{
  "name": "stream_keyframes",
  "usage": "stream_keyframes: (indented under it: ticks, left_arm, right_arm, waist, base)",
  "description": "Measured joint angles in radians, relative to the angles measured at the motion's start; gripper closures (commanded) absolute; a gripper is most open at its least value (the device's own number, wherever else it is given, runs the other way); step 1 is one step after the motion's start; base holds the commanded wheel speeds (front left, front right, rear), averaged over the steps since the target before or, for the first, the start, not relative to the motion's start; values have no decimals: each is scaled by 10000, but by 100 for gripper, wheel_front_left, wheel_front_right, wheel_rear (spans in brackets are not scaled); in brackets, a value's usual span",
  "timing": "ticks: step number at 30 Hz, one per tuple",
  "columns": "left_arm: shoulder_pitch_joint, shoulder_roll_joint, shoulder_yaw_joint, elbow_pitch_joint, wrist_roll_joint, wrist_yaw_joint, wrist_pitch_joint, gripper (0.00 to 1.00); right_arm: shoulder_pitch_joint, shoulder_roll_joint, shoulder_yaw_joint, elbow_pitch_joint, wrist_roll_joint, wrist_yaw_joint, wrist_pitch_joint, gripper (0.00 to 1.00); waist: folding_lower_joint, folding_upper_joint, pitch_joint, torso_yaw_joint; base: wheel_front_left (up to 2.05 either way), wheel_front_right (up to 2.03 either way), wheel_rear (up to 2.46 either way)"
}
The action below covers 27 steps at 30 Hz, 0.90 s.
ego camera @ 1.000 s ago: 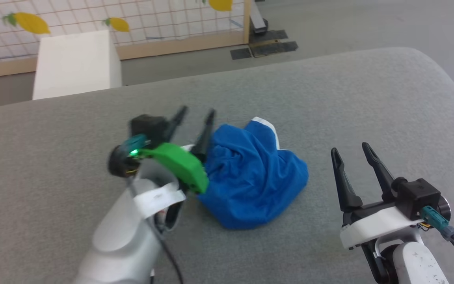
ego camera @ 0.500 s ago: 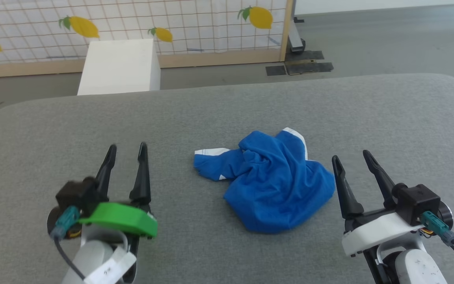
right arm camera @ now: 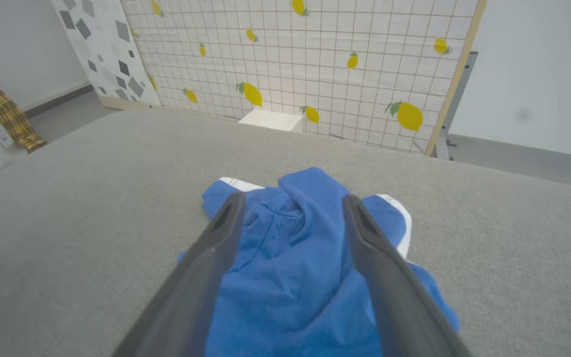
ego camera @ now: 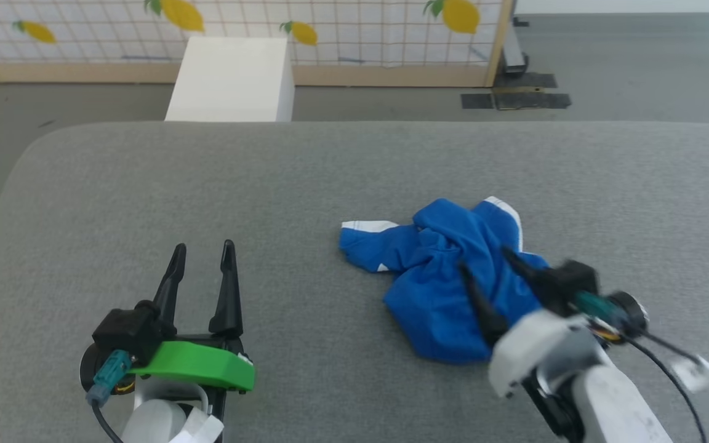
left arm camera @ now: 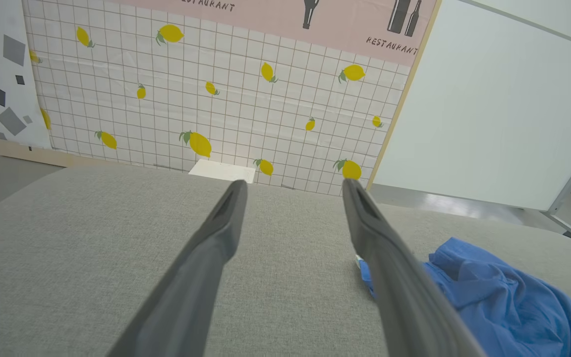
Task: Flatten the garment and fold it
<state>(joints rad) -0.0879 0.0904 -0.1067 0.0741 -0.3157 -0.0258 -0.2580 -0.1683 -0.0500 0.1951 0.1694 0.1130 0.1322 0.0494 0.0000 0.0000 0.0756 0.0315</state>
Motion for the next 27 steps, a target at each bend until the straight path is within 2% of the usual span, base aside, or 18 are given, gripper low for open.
stream_keyframes:
  ticks: [6, 13, 16, 17, 18, 19, 23, 27]
  left_arm:
    - [-82, -207, 73, 27, 205, -341, 0, 0]
    - [-275, -309, 125, 163, 257, -504, 0, 0]
    - [-348, -330, 125, 199, 257, -537, 0, 0]
    - [-367, -336, 123, 207, 259, -537, 0, 0]
    - [-369, -337, 123, 222, 265, -537, 0, 0]
    - [-369, -341, 121, 249, 290, -539, 0, 0]
    - [-367, -349, 159, 336, 303, -579, 0, 0]
    - [-366, -355, 205, 412, 320, -583, 0, 0]
  right_arm:
    - [-1450, 12, 844, 1325, -167, 0, 2493, 0]
    - [-2690, -2, 665, 2610, -890, 0, 4698, 0]
    - [-2981, -2, 777, 2895, -1057, 2, 5185, 0]
    - [-3075, 6, 828, 2995, -1089, 0, 5298, 46]
    - [-3138, 0, 897, 3064, -1099, 0, 5365, 69]
    - [-3205, -6, 991, 3104, -1049, 0, 5359, 100]
    - [-3389, -15, 1530, 2849, -217, 0, 4792, 100]
    - [-3751, -6, 2347, 1931, 1195, 0, 3839, 100]
  waist:
    - [0, 0, 304, 383]
    - [0, 0, 697, 793]
    - [0, 0, 809, 939]
    - [0, 0, 838, 980]
    - [0, 0, 854, 1009]
    - [0, 0, 868, 1041]
    - [0, 0, 801, 1036]
    - [0, 0, 684, 893]
  base:
    - [0, 0, 0]
    - [0, 0, 0]
    - [0, 0, 0]
    - [0, 0, 0]
    - [0, 0, 0]
    - [0, 0, 0]
    - [0, 0, 0]
    - [0, 0, 0]
